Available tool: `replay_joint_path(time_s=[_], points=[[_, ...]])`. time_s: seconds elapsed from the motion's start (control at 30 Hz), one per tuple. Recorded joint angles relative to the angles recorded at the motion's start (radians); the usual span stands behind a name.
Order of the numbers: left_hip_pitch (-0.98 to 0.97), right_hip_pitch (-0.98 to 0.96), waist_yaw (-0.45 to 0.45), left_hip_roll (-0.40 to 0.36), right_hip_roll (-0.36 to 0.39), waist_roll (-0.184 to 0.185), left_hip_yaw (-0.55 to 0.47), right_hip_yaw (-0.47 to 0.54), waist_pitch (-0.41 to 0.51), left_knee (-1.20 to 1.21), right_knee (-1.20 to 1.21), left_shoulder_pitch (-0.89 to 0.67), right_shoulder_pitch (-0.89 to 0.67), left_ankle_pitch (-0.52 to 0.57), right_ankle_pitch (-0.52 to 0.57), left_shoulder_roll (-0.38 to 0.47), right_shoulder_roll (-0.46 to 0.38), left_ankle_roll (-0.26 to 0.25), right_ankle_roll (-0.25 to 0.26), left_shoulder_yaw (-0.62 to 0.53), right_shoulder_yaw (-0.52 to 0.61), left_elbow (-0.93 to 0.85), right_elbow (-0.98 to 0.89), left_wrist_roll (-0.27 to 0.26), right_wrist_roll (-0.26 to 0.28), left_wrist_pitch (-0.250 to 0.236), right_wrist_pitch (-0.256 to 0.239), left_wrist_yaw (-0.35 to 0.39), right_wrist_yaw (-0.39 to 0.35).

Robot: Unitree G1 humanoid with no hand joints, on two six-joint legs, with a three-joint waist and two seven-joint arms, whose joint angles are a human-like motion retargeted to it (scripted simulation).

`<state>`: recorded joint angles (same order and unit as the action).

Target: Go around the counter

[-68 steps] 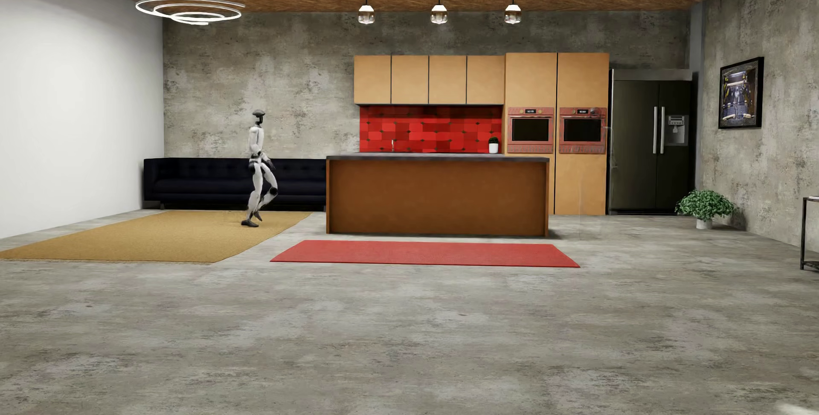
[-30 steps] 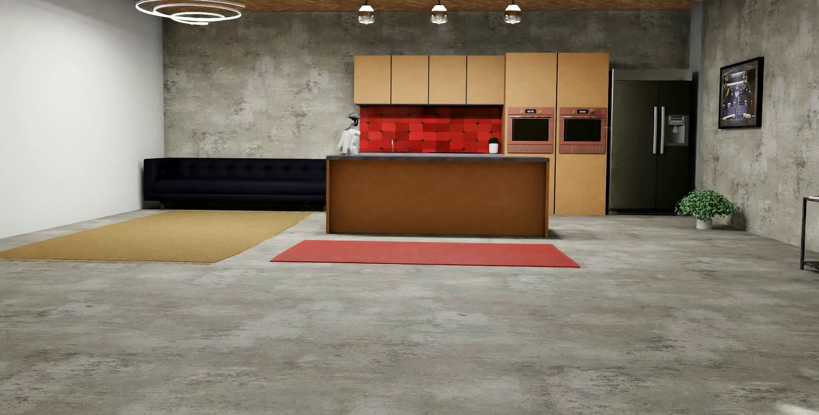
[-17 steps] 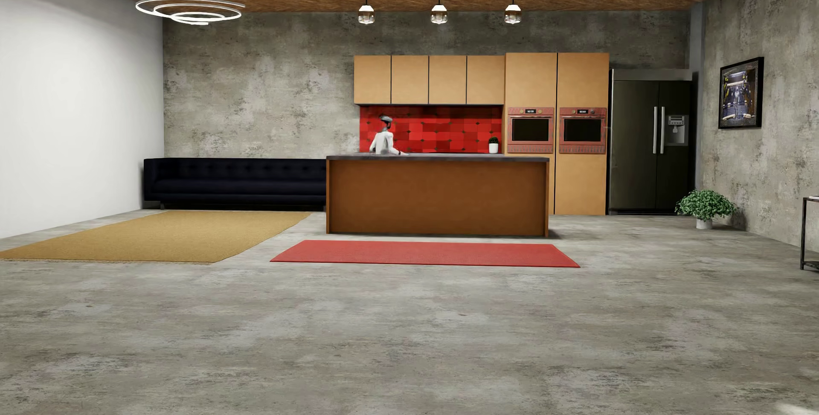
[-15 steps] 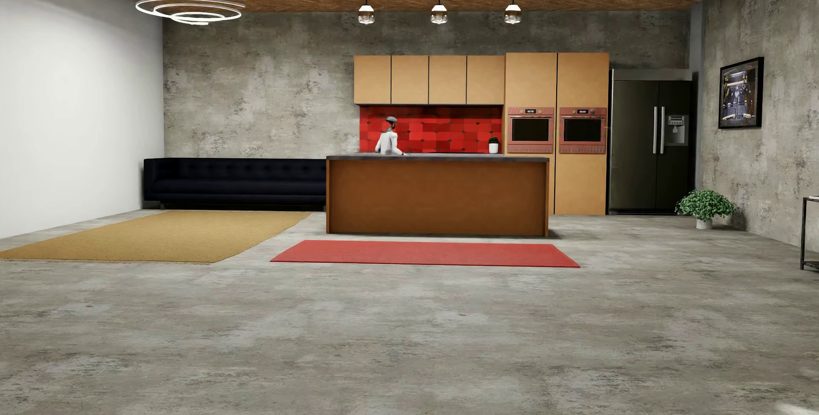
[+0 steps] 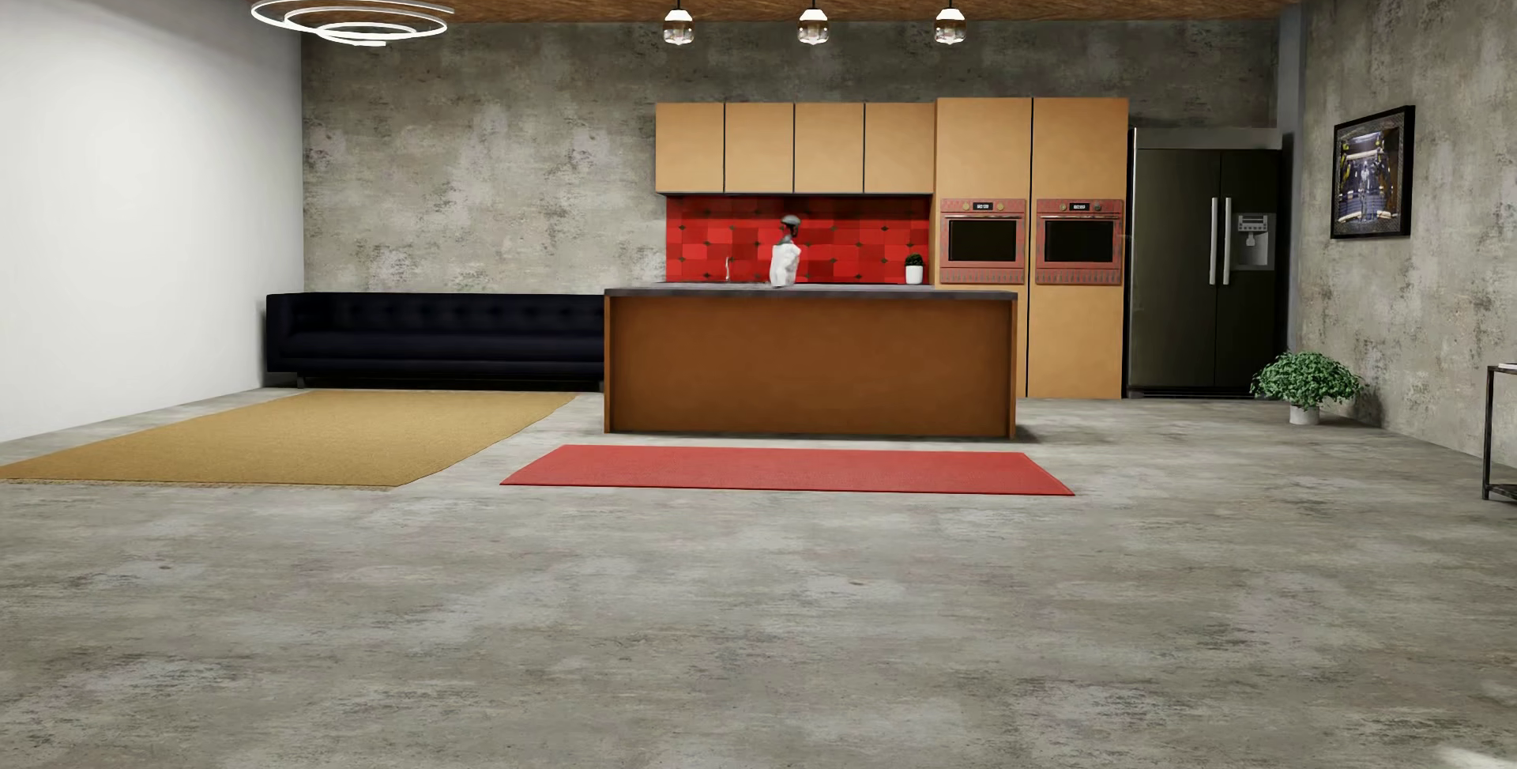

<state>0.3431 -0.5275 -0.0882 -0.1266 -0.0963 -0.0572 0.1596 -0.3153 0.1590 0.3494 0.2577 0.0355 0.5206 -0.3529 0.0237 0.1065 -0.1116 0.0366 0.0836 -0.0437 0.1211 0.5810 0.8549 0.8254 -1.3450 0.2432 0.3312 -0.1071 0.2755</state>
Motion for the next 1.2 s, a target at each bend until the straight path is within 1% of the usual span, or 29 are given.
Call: replay_joint_path(time_s=[0.03,0.07,0.1,0.13,0.17,0.2,0.23,0.3,0.37,0.4,0.43,0.5,0.53,0.57,0.6,0.63,0.67,0.7,0.73,0.8,0.83,0.87,0.9,0.93,1.0,1.03,1.1,1.17,1.2], points=[[0.015,0.009,-0.009,0.019,0.016,0.011,0.001,-0.005,0.0,0.063,0.065,0.012,-0.005,0.071,0.042,0.005,0.023,-0.004,-0.138,-0.006,-0.042,0.029,-0.038,0.011,-0.005,0.019,-0.003,-0.009,-0.004],[-0.003,0.031,-0.02,0.051,0.022,0.027,-0.002,-0.025,0.001,0.19,0.121,0.026,-0.007,0.175,0.105,0.013,0.055,-0.038,-0.224,-0.02,-0.093,0.065,-0.076,0.025,0.007,0.04,-0.014,-0.035,-0.032],[-0.056,0.043,-0.032,0.095,0.027,0.045,0.007,-0.037,0.005,0.389,0.206,0.045,-0.018,0.288,0.091,0.021,0.094,-0.06,-0.306,-0.041,-0.164,0.101,-0.113,0.046,0.054,0.053,-0.026,-0.067,-0.072],[-0.149,0.063,-0.037,0.139,0.044,0.064,-0.007,-0.044,0.012,0.619,0.273,0.063,-0.05,0.398,0.021,0.029,0.138,-0.098,-0.312,-0.063,-0.242,0.13,-0.141,0.077,0.123,0.061,-0.027,-0.099,-0.111],[-0.249,0.1,-0.036,0.196,0.077,0.083,-0.019,-0.043,0.017,0.817,0.305,0.09,-0.104,0.457,-0.038,0.035,0.172,-0.081,-0.307,-0.072,-0.293,0.141,-0.144,0.106,0.174,0.07,-0.014,-0.123,-0.142],[-0.354,0.151,-0.027,0.245,0.118,0.102,-0.036,-0.031,0.022,0.966,0.306,0.124,-0.179,0.39,-0.081,0.03,0.185,-0.034,-0.3,-0.062,-0.304,0.134,-0.128,0.126,0.176,0.079,0.005,-0.134,-0.173],[-0.457,0.212,-0.012,0.29,0.162,0.116,-0.051,-0.004,0.027,1.059,0.281,0.164,-0.265,0.342,-0.109,0.012,0.179,-0.001,-0.294,-0.03,-0.269,0.113,-0.093,0.122,0.118,0.083,0.029,-0.125,-0.189],[-0.636,0.351,0.028,0.36,0.248,0.135,-0.078,0.085,0.028,1.094,0.198,0.269,-0.446,0.338,-0.141,-0.041,0.162,0.026,-0.283,0.057,-0.163,0.049,-0.024,0.062,-0.017,0.071,-0.003,-0.102,-0.185],[-0.771,0.47,0.071,0.384,0.306,0.143,-0.088,0.197,0.02,0.939,0.144,0.349,-0.602,0.336,-0.183,-0.056,0.151,0.048,-0.273,0.102,-0.065,0.004,-0.05,0.025,-0.08,0.044,-0.118,-0.109,-0.168],[-0.812,0.523,0.087,0.381,0.321,0.146,-0.093,0.25,0.016,0.79,0.126,0.372,-0.667,0.345,-0.21,-0.059,0.147,0.032,-0.268,0.109,-0.032,-0.008,-0.093,0.022,-0.072,0.039,-0.18,-0.109,-0.185],[-0.833,0.573,0.098,0.378,0.332,0.148,-0.094,0.297,0.011,0.592,0.109,0.388,-0.721,0.352,-0.238,-0.061,0.146,0.018,-0.264,0.115,-0.011,-0.01,-0.145,0.025,-0.038,0.04,-0.23,-0.108,-0.216],[-0.796,0.675,0.107,0.332,0.344,0.153,-0.15,0.368,0.001,0.048,0.062,0.392,-0.798,0.401,-0.288,-0.063,0.12,-0.018,-0.241,0.117,0.052,0.013,-0.261,0.052,-0.018,0.055,-0.274,-0.112,-0.296],[-0.781,0.727,0.105,0.309,0.344,0.154,-0.176,0.388,0.0,-0.153,0.048,0.384,-0.809,0.345,-0.313,-0.059,0.11,-0.036,-0.225,0.114,0.067,0.031,-0.327,0.07,0.011,0.063,-0.294,-0.122,-0.336],[-0.793,0.769,0.1,0.294,0.339,0.155,-0.148,0.391,0.002,-0.215,0.055,0.372,-0.802,0.295,-0.344,-0.054,0.096,-0.166,-0.211,0.109,0.066,0.045,-0.387,0.089,0.054,0.064,-0.312,-0.125,-0.356],[-0.798,0.809,0.097,0.276,0.327,0.154,-0.115,0.38,0.004,-0.182,0.073,0.358,-0.776,0.335,-0.362,-0.051,0.083,-0.16,-0.202,0.104,0.052,0.054,-0.435,0.107,0.108,0.064,-0.314,-0.122,-0.366],[-0.807,0.852,0.1,0.248,0.314,0.147,-0.132,0.369,0.007,-0.087,0.104,0.346,-0.739,0.378,-0.353,-0.055,0.073,-0.109,-0.205,0.11,0.036,0.055,-0.467,0.111,0.17,0.062,-0.314,-0.117,-0.368],[-0.8,0.882,0.106,0.231,0.294,0.139,-0.139,0.357,0.008,-0.006,0.151,0.343,-0.705,0.466,-0.317,-0.069,0.052,-0.068,-0.214,0.13,0.042,0.048,-0.467,0.1,0.191,0.063,-0.306,-0.109,-0.348],[-0.792,0.886,0.112,0.227,0.264,0.128,-0.124,0.333,0.01,0.085,0.241,0.348,-0.673,0.477,-0.234,-0.089,0.035,-0.066,-0.213,0.158,0.048,0.037,-0.442,0.079,0.187,0.069,-0.28,-0.093,-0.324],[-0.788,0.842,0.117,0.223,0.225,0.111,-0.097,0.31,0.015,0.183,0.401,0.353,-0.642,0.406,-0.123,-0.113,0.021,-0.044,-0.181,0.187,0.054,0.031,-0.388,0.052,0.16,0.071,-0.237,-0.074,-0.293],[-0.735,0.645,0.123,0.212,0.092,0.069,-0.024,0.24,0.026,0.256,0.832,0.324,-0.587,0.283,0.084,-0.14,0.019,-0.038,-0.005,0.206,0.032,0.069,-0.229,0.027,0.09,0.077,-0.127,-0.065,-0.228],[-0.692,0.535,0.117,0.207,0.03,0.048,0.002,0.22,0.03,0.255,0.984,0.293,-0.559,0.241,0.101,-0.128,0.037,-0.039,-0.012,0.188,-0.002,0.103,-0.131,0.055,0.08,0.088,-0.057,-0.074,-0.205],[-0.645,0.426,0.105,0.202,-0.006,0.03,0.02,0.207,0.034,0.238,1.085,0.258,-0.531,0.21,0.042,-0.11,0.052,-0.043,-0.056,0.161,-0.037,0.133,-0.043,0.095,0.081,0.092,0.005,-0.085,-0.186],[-0.6,0.325,0.091,0.192,-0.031,0.018,0.027,0.187,0.036,0.212,1.137,0.218,-0.491,0.187,0.016,-0.089,0.047,-0.047,-0.052,0.128,-0.045,0.153,0.02,0.142,0.056,0.087,0.044,-0.096,-0.153],[-0.557,0.232,0.076,0.178,-0.049,0.009,0.028,0.167,0.037,0.181,1.146,0.176,-0.437,0.168,0.022,-0.073,0.029,-0.049,-0.052,0.103,-0.037,0.158,0.047,0.176,0.021,0.074,0.047,-0.102,-0.106],[-0.47,0.077,0.047,0.15,-0.071,-0.003,0.03,0.137,0.036,0.117,1.024,0.094,-0.3,0.131,0.009,-0.054,0.001,-0.056,-0.062,0.103,-0.048,0.144,-0.002,0.156,-0.012,0.022,-0.008,-0.086,-0.098],[-0.431,0.028,0.036,0.14,-0.082,-0.005,0.029,0.12,0.035,0.093,0.892,0.058,-0.227,0.109,-0.01,-0.043,0.002,-0.062,-0.076,0.099,-0.092,0.127,-0.035,0.133,0.015,0.001,-0.027,-0.077,-0.115],[-0.355,0.015,0.02,0.122,-0.118,-0.01,0.035,0.031,0.033,0.042,0.459,-0.008,-0.113,0.067,0.002,-0.011,0.039,-0.078,-0.083,0.078,-0.204,0.093,-0.071,0.09,0.12,-0.021,-0.033,-0.071,-0.127],[-0.275,0.059,0.013,0.101,-0.093,-0.014,0.046,-0.039,0.028,-0.015,-0.067,-0.072,-0.049,0.031,0.03,0.016,0.063,-0.096,-0.023,0.049,-0.233,0.088,-0.066,0.085,0.124,-0.005,0.0,-0.066,-0.118],[-0.234,0.045,0.016,0.094,-0.083,-0.015,0.065,-0.095,0.026,-0.033,-0.156,-0.092,-0.035,0.008,-0.082,0.024,0.073,-0.106,0.041,0.045,-0.225,0.09,-0.061,0.082,0.096,0.004,0.006,-0.062,-0.098]])
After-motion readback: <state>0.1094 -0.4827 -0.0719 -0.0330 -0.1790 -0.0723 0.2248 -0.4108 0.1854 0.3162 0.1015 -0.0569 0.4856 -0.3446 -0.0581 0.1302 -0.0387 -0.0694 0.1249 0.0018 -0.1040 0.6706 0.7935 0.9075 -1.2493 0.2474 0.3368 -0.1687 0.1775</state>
